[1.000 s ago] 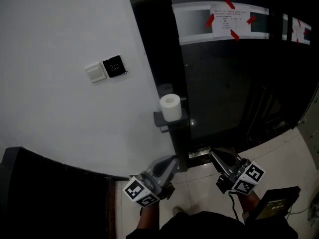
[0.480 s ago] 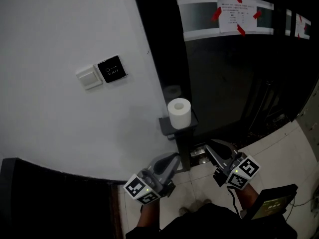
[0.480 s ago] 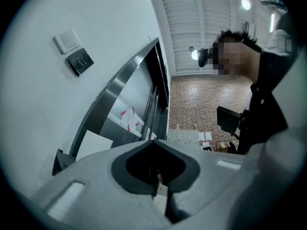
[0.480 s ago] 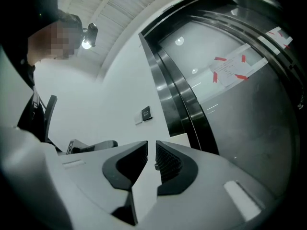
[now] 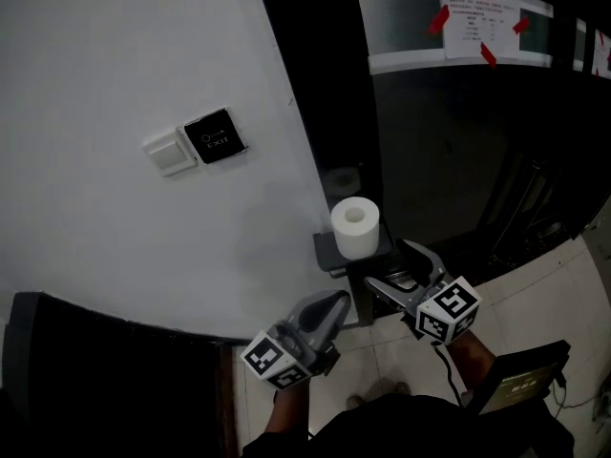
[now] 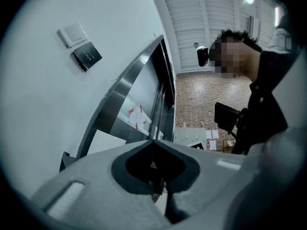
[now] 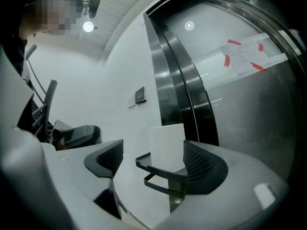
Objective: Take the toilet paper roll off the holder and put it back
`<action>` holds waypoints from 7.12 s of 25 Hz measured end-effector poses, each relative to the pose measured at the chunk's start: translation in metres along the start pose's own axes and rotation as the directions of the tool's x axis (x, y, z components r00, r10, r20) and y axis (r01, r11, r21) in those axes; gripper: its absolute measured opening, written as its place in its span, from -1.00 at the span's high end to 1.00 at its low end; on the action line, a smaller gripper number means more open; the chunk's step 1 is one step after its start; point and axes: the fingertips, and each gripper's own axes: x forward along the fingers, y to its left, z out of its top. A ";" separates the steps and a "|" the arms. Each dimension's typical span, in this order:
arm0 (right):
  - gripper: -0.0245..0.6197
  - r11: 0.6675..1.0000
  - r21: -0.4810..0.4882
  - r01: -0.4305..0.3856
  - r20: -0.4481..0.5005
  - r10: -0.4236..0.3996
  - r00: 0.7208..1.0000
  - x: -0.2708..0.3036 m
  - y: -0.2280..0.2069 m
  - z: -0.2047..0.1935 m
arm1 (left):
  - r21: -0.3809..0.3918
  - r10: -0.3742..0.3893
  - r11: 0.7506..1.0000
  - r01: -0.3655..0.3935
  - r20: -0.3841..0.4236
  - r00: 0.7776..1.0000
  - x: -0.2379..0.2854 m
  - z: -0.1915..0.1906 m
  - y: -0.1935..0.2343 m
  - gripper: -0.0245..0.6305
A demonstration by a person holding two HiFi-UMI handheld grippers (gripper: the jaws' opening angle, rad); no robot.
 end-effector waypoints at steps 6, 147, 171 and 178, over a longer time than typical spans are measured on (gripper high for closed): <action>-0.52 0.995 -0.087 0.054 -0.039 -0.058 0.998 0.049 -0.025 0.003 | 0.001 0.019 1.000 -0.019 -0.013 1.000 -0.002 -0.001 0.009 0.93; -0.55 0.294 0.929 -0.223 0.251 -0.061 0.966 0.074 -0.036 -0.154 | 0.022 0.083 0.996 -0.082 -0.041 0.996 -0.026 0.005 0.014 0.93; -0.28 0.777 0.625 -0.072 0.191 -0.063 0.980 -0.035 -0.060 -0.086 | 0.016 0.036 0.999 -0.035 -0.051 0.998 -0.008 -0.004 0.024 0.93; 0.92 0.942 0.292 -0.166 0.296 0.076 0.952 -0.035 -0.020 0.020 | 0.051 0.014 0.999 -0.013 -0.017 1.000 0.003 0.009 0.018 0.93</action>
